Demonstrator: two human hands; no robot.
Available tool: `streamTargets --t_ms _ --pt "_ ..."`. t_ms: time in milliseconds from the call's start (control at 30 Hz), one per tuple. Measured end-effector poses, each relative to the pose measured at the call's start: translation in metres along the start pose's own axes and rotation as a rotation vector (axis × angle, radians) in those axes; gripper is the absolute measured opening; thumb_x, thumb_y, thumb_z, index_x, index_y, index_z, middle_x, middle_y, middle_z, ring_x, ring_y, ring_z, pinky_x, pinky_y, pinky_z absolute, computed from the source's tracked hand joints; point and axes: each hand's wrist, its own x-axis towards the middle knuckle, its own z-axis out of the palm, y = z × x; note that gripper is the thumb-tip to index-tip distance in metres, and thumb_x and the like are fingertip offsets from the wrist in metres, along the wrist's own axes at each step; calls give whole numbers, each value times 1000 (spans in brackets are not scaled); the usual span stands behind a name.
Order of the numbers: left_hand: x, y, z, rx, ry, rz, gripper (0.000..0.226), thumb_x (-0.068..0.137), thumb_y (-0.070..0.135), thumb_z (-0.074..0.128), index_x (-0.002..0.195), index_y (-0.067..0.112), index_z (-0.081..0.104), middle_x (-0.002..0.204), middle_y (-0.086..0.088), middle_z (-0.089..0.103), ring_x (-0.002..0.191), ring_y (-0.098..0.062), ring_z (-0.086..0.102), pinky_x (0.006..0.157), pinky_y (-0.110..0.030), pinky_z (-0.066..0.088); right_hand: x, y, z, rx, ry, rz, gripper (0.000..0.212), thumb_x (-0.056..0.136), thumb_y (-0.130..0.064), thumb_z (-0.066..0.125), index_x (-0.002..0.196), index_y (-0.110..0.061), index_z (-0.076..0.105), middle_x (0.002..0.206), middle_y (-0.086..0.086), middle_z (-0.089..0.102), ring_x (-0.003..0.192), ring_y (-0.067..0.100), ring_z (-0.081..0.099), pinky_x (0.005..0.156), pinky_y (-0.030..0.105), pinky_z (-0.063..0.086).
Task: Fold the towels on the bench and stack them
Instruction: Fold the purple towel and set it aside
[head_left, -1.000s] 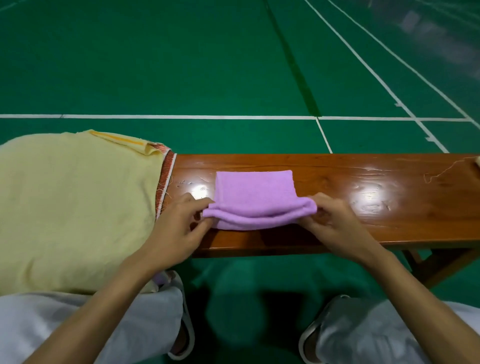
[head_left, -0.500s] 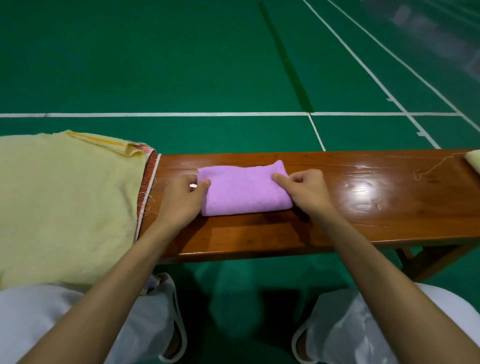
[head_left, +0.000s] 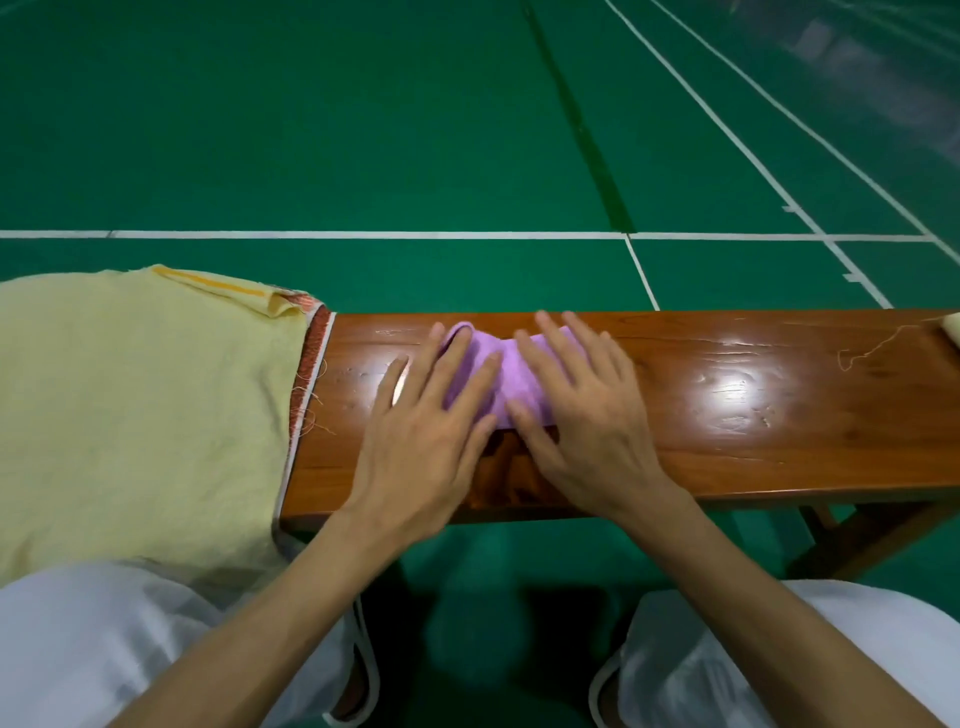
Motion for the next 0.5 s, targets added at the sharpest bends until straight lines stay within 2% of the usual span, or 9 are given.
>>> streamTargets --t_ms 67,100,200,333,500 --pt "-1 4 10 43 -57 -5 60 110 52 17 165 29 15 173 -8 -6 159 -25 -10 128 -53 10 -6 2 12 -27 -184 -47 60 107 -48 32 157 -15 39 167 10 28 156 30 19 124 55 19" --pt "-2 4 15 46 -78 -35 61 110 54 16 165 29 16 173 -8 -9 159 -25 -13 128 -54 10 -8 5 18 -40 -255 -46 62 107 -49 27 160 -16 33 169 8 22 158 29 15 124 57 18" --pt "1 -5 29 -6 -115 -178 63 107 58 21 161 27 34 173 -13 5 160 -30 -1 126 -55 15 -11 19 29 -36 -325 -56 68 106 -55 22 160 -14 31 169 7 25 157 25 19 124 56 20" --pt "3 -5 32 -78 -73 -311 60 105 56 26 154 26 46 165 -20 29 153 -38 25 120 -58 29 -7 33 28 102 -267 15 73 102 -61 34 155 -12 42 165 7 34 156 24 23 126 46 21" --pt "3 3 25 -210 -56 -426 60 106 56 21 154 30 46 167 -14 27 155 -34 22 123 -55 24 -6 50 28 203 -258 189 66 103 -56 30 154 -18 45 163 -2 38 156 20 22 122 52 27"
